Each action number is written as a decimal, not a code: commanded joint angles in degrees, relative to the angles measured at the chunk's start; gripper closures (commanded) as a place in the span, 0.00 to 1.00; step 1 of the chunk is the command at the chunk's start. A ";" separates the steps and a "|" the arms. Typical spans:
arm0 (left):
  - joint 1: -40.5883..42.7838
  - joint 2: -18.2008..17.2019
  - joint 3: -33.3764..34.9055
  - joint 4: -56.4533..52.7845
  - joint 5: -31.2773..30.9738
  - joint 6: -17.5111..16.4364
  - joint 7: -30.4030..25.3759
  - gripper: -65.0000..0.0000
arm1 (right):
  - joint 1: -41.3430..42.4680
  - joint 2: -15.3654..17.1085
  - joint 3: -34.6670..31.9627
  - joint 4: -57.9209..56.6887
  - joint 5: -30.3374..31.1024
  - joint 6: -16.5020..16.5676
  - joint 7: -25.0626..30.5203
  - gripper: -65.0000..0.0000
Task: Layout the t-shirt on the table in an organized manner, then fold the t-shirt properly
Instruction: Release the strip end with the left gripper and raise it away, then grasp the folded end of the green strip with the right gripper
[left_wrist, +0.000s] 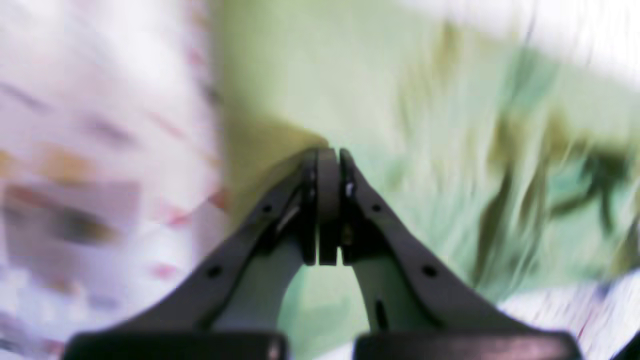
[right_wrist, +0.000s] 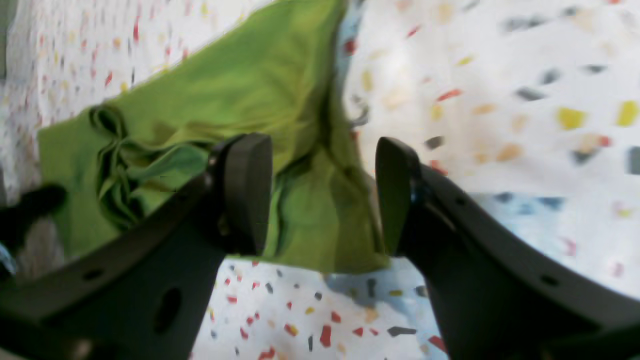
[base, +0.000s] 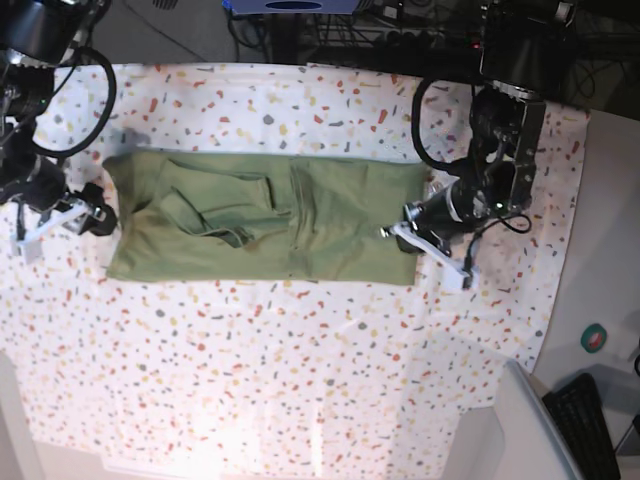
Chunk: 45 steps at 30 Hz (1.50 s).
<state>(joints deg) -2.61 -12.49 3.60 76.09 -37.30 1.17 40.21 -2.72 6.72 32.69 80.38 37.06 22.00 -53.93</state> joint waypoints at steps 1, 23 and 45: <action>-0.68 -1.00 -1.18 2.54 -0.55 -0.42 -0.87 1.00 | 1.80 0.88 0.32 -0.33 0.79 1.34 -0.53 0.51; 12.85 -3.55 -25.97 0.78 0.86 -15.81 -1.30 1.00 | 14.81 7.39 -3.54 -28.73 0.44 11.98 -3.69 0.30; 4.15 1.72 -11.82 -8.09 11.41 -15.72 -8.34 1.00 | 14.63 6.25 -7.41 -29.43 0.52 17.61 -3.34 0.31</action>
<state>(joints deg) 2.15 -10.02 -8.03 67.31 -25.71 -14.63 32.32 10.83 12.12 25.21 50.22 37.08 38.89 -57.84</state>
